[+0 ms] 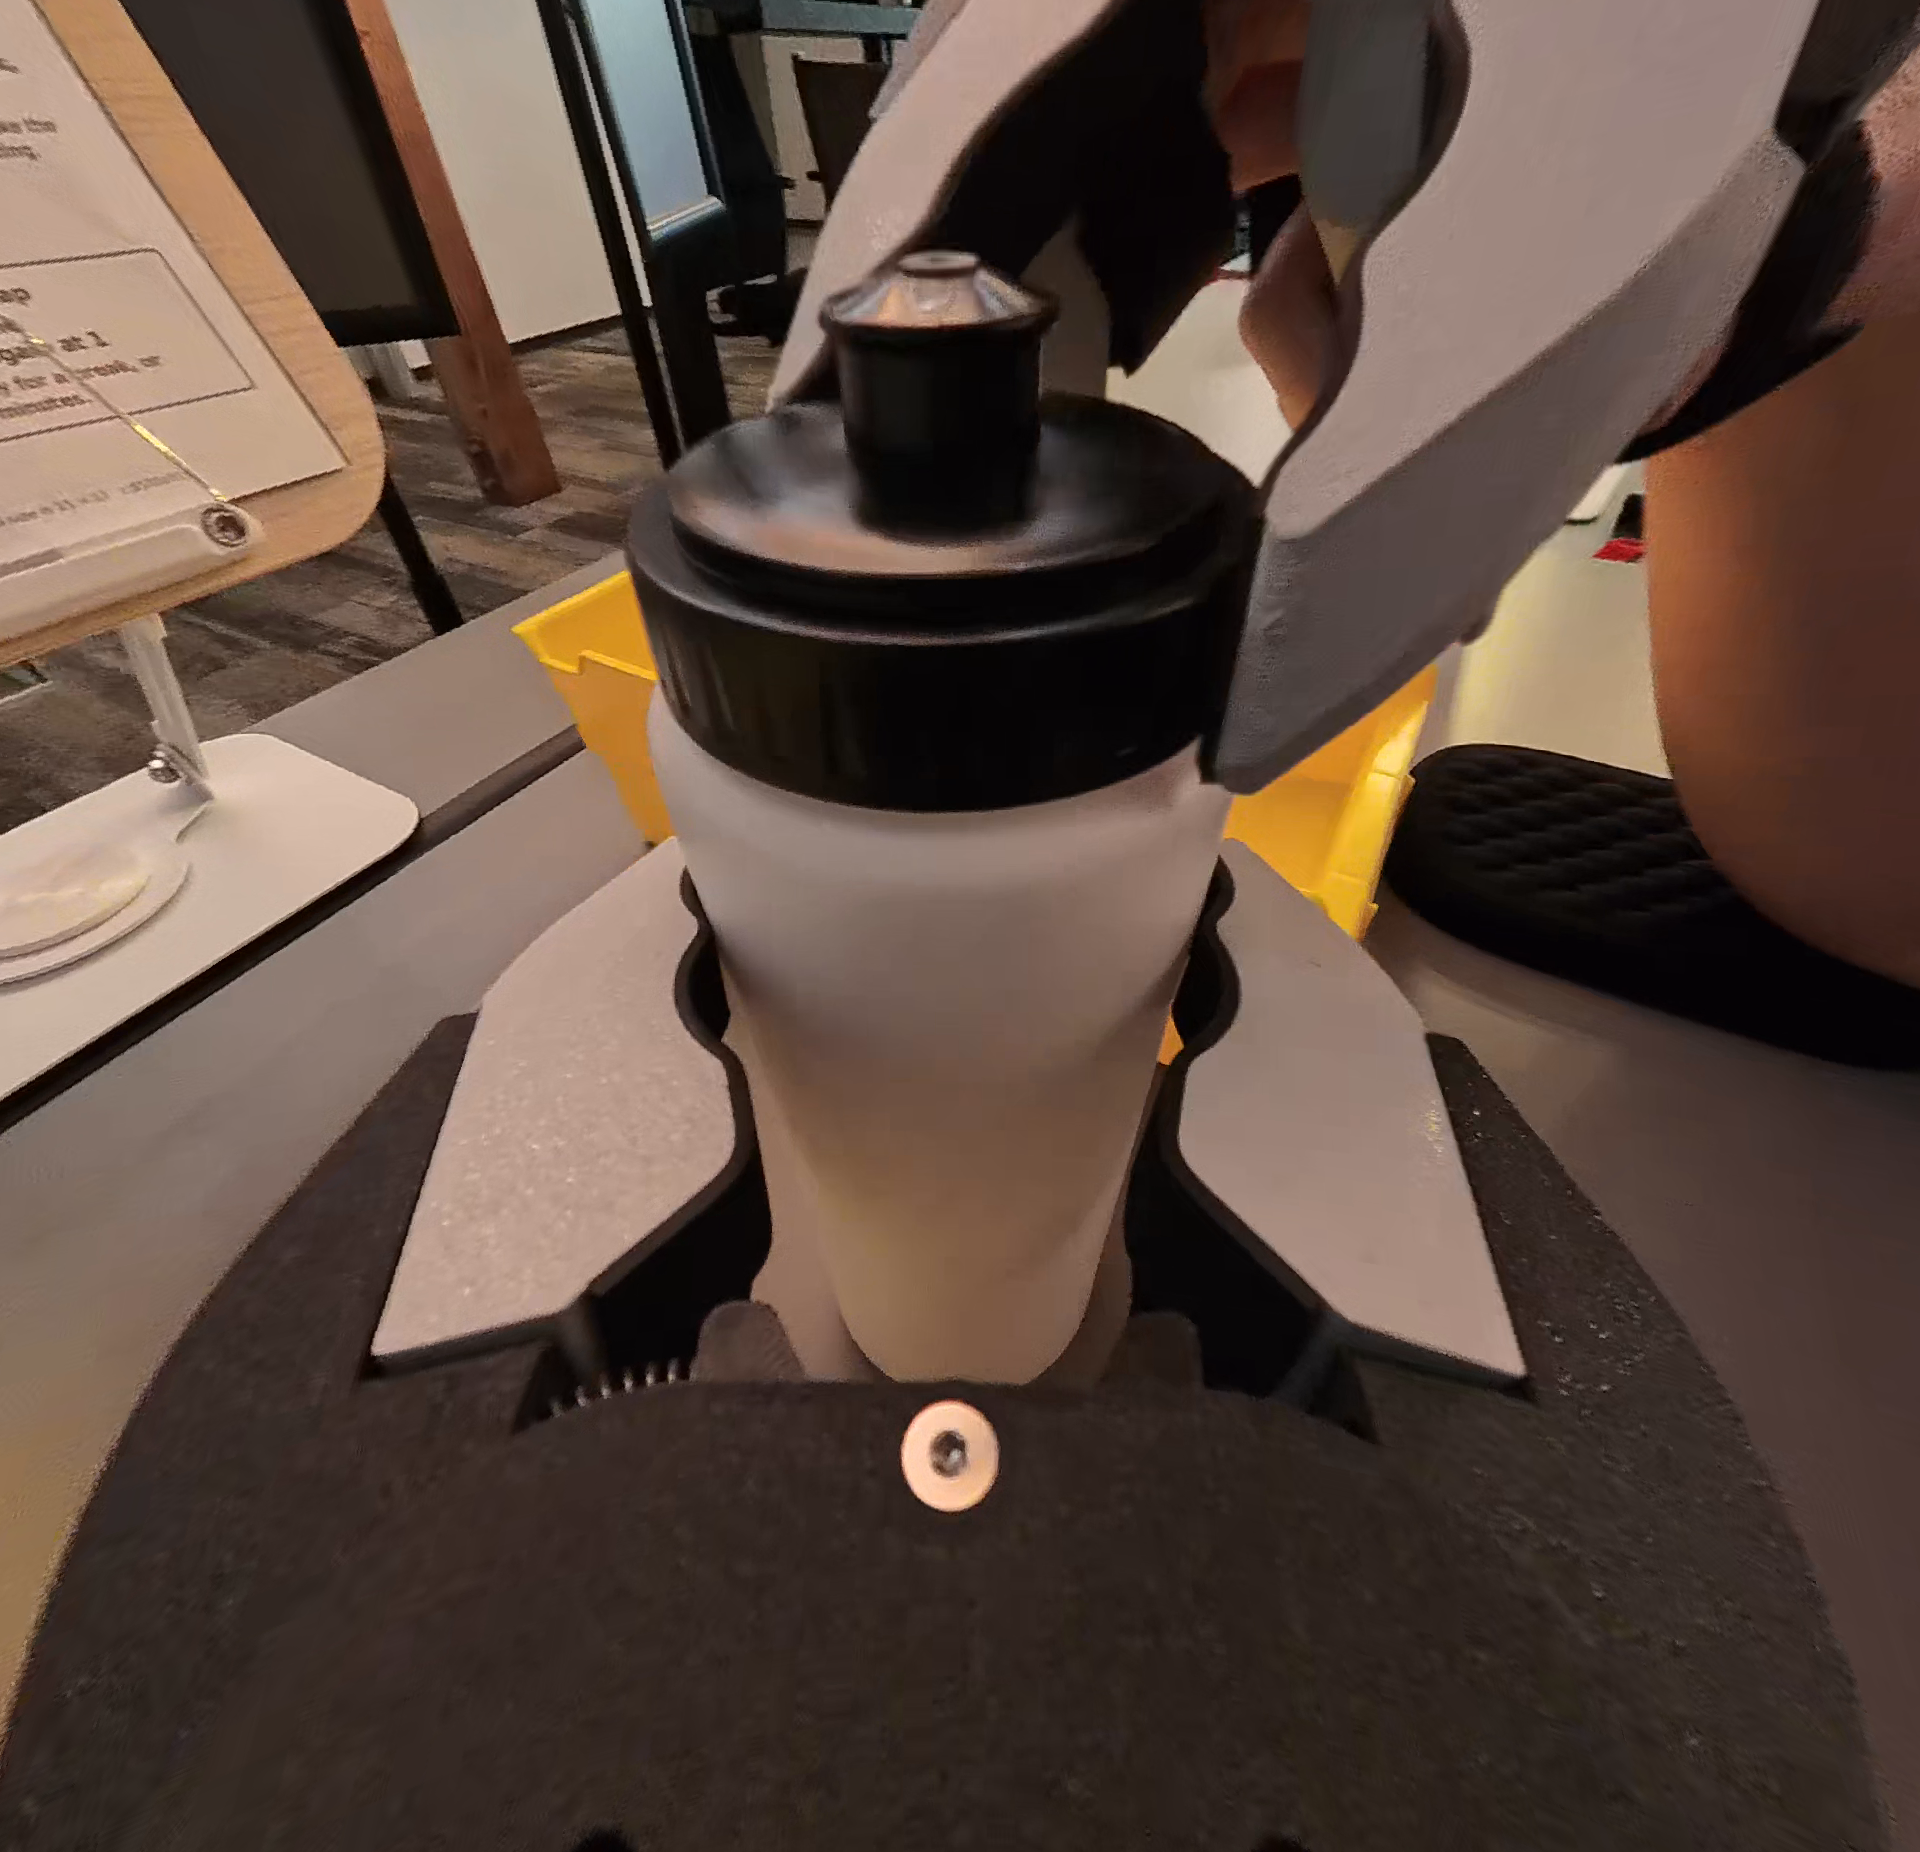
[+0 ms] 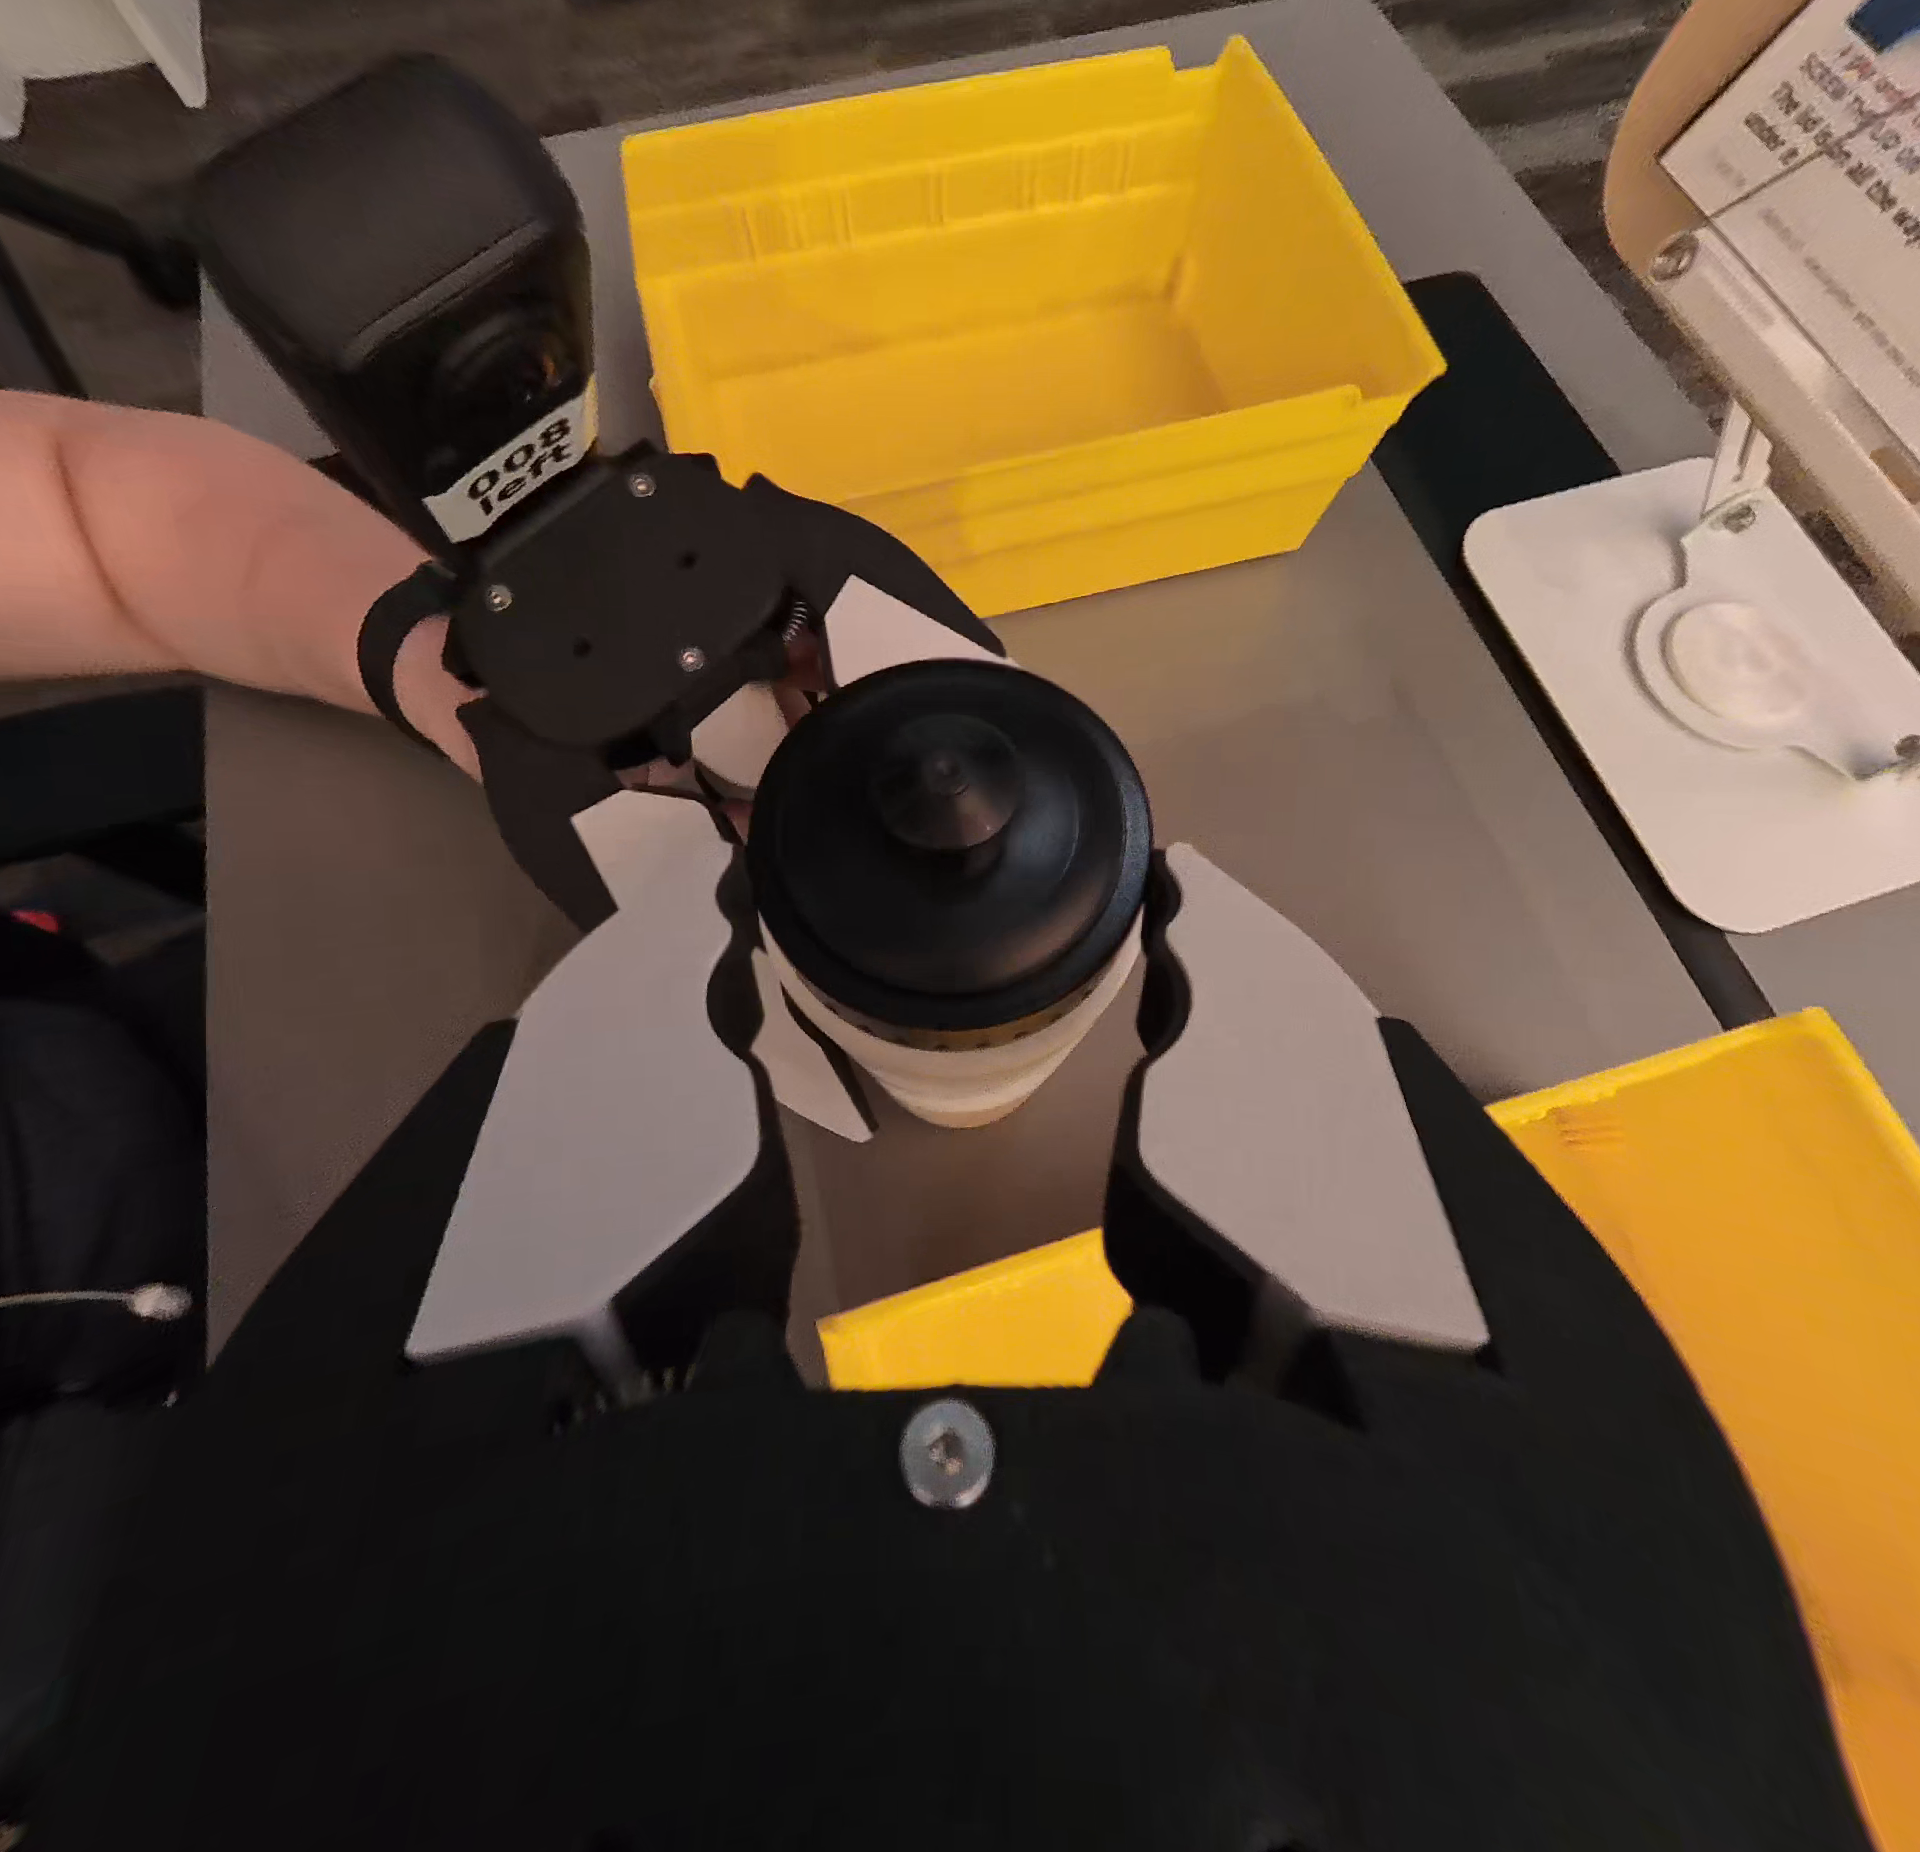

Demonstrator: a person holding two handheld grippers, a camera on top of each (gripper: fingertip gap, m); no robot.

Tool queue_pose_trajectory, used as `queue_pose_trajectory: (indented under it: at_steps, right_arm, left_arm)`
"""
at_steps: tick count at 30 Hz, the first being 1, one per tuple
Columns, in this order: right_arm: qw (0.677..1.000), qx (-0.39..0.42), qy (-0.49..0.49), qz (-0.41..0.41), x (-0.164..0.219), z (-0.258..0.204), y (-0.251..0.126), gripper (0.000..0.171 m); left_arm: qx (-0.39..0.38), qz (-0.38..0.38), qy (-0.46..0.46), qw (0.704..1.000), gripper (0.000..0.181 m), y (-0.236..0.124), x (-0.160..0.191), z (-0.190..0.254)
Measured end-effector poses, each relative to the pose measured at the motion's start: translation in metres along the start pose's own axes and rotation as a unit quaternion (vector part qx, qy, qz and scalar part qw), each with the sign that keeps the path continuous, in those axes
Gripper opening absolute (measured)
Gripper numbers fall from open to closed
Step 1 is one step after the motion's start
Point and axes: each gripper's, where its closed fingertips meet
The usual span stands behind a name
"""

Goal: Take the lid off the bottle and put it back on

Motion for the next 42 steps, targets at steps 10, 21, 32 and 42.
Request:
queue_pose_trajectory:
  at_steps: [10, 21, 32, 42]
  right_arm:
    - [0.951, -0.258, -0.166, 0.040, 0.027, -0.061, -0.034, 0.073]
    - [1.000, -0.028, 0.013, -0.003, 0.004, -0.009, -0.011, 0.076]
    - [0.956, -0.231, -0.181, 0.012, 0.031, -0.066, -0.038, 0.074]
    - [0.999, -0.014, -0.016, -0.028, 0.009, -0.018, -0.017, 0.078]
  left_arm:
    - [0.214, -0.005, 0.072, 0.974, 0.086, -0.006, 0.001, 0.079]
    - [0.039, -0.030, 0.000, 0.999, 0.086, 0.001, 0.001, 0.018]
    - [0.228, -0.028, 0.087, 0.969, 0.086, -0.008, 0.003, 0.088]
    - [0.068, -0.046, 0.005, 0.997, 0.086, 0.002, 0.002, 0.028]
Point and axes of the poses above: each gripper's, where its closed fingertips meet, y out along the fingers, x out of its underside, z = x × y across the jaws, and after that the axes turned 6 degrees about -z, right-handed
